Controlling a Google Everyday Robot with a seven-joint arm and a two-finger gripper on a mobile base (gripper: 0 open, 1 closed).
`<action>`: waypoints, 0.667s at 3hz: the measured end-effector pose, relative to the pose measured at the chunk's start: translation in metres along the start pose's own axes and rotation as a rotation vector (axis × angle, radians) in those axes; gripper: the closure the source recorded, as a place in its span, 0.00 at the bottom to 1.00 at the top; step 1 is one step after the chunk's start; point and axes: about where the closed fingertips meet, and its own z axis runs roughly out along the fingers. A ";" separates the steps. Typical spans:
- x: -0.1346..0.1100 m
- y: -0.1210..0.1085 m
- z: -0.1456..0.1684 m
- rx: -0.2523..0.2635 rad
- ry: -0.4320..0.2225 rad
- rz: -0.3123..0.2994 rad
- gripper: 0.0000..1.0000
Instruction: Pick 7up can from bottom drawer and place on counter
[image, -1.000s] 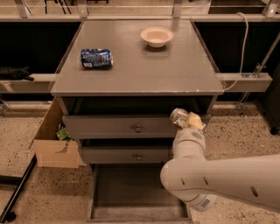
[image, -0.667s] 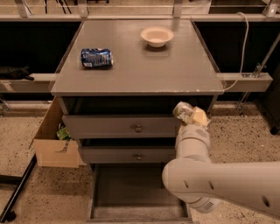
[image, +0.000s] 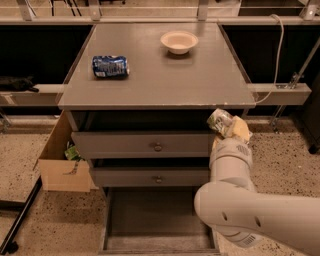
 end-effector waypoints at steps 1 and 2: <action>-0.005 -0.012 0.006 0.036 -0.003 -0.008 1.00; -0.025 -0.047 0.015 0.128 -0.029 -0.037 1.00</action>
Offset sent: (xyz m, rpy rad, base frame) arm 0.0437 -0.0049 0.1192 -0.1789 -0.2548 -0.0406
